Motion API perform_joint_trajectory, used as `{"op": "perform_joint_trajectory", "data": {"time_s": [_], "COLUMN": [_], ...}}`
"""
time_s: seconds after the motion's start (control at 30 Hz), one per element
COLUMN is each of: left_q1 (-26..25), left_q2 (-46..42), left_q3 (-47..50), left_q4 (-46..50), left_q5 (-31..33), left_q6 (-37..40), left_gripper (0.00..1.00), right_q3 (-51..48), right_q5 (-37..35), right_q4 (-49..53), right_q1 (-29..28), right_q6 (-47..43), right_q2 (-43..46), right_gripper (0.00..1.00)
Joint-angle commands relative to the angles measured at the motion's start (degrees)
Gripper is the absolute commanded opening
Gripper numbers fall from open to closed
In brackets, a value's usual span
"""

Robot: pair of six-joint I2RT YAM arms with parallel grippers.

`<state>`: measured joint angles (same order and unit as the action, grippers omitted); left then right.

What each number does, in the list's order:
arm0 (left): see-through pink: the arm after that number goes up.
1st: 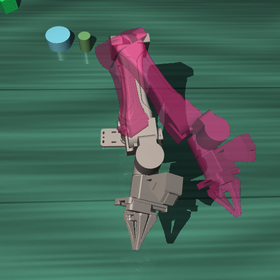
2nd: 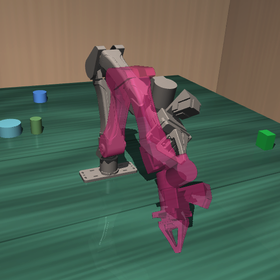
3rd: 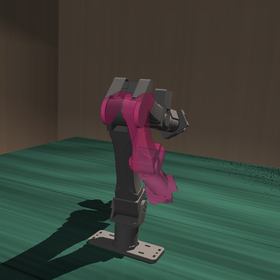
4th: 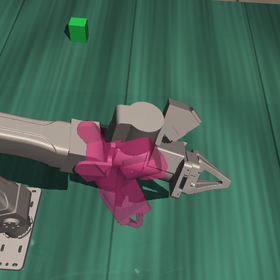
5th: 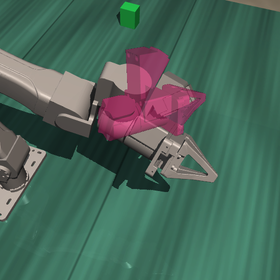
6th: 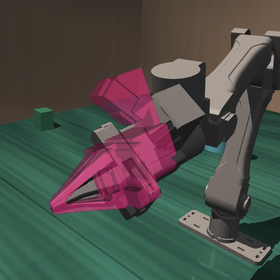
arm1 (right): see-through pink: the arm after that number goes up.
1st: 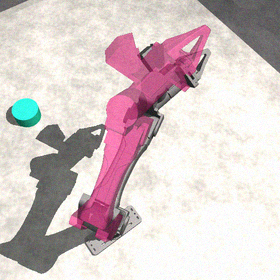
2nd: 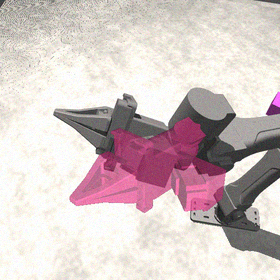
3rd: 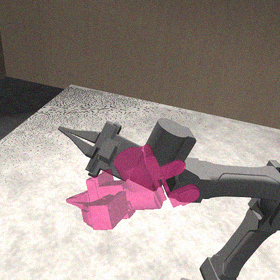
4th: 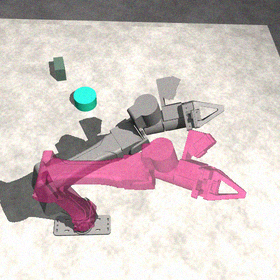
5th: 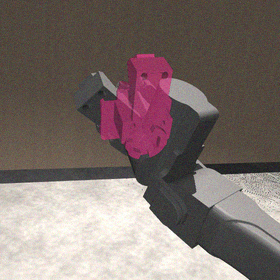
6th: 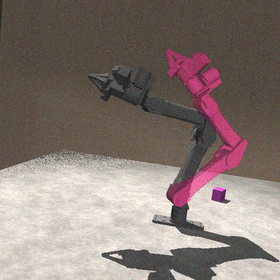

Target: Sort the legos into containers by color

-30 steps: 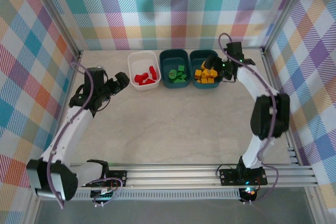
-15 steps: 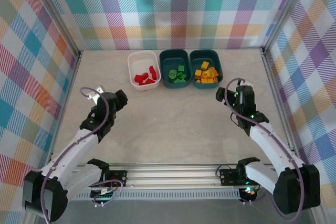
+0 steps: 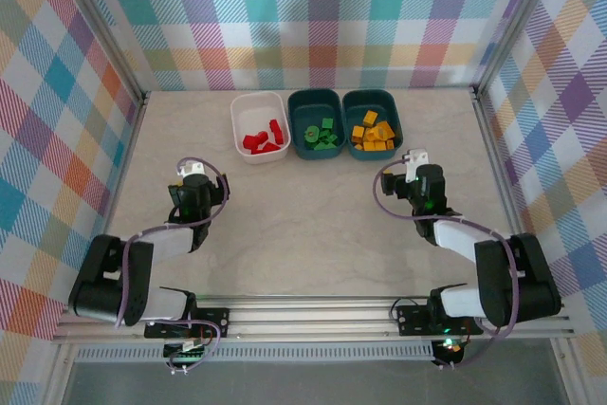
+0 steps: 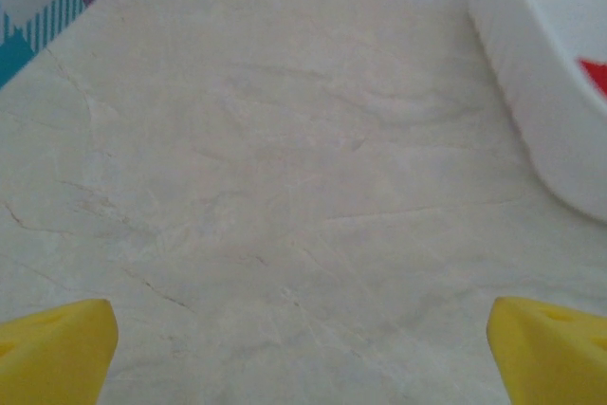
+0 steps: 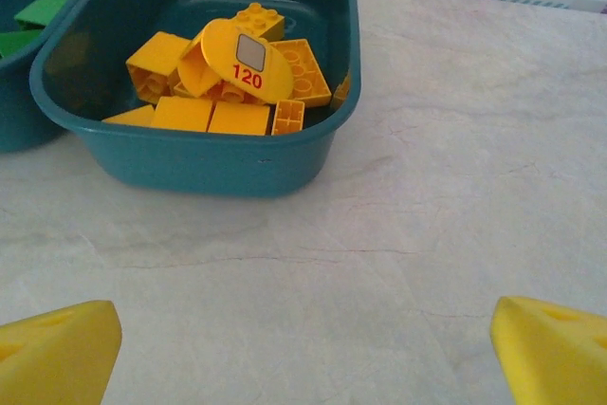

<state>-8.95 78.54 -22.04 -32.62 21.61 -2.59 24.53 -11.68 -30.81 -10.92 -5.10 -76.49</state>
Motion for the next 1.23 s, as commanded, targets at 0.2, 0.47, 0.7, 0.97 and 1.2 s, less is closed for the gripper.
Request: {"op": "perform_joint_trajectory", "data": {"time_s": [0.2, 0.47, 0.7, 0.97, 1.2], "left_q1": [3.32, 3.49, 3.41, 3.39, 4.00], "left_q2": [11.03, 11.02, 10.93, 10.98, 10.89], "left_q3": [-1.15, -1.24, -1.16, -1.23, -1.47], "left_q4": [-15.08, -15.04, -15.15, -15.10, -14.40], "left_q5": [-8.06, -8.34, -8.34, -8.41, -11.71], "left_q6": [2.89, 2.93, 2.96, 2.99, 3.54], "left_gripper": [1.00, 1.00, 1.00, 1.00, 1.00], "right_q3": [-8.26, -1.14, -1.24, -1.25, -1.35], "right_q5": [3.44, 10.75, 10.69, 10.72, 10.71], "right_q4": [-34.75, -17.46, -17.23, -17.35, -17.36], "right_q1": [5.41, 10.40, 10.35, 10.31, 10.31], "right_q6": [1.99, 6.07, 5.98, 6.05, 6.07], "right_q2": [-13.45, -11.74, -11.49, -11.36, -11.40], "right_gripper": [1.00, 1.00, 1.00, 1.00, 1.00]}}
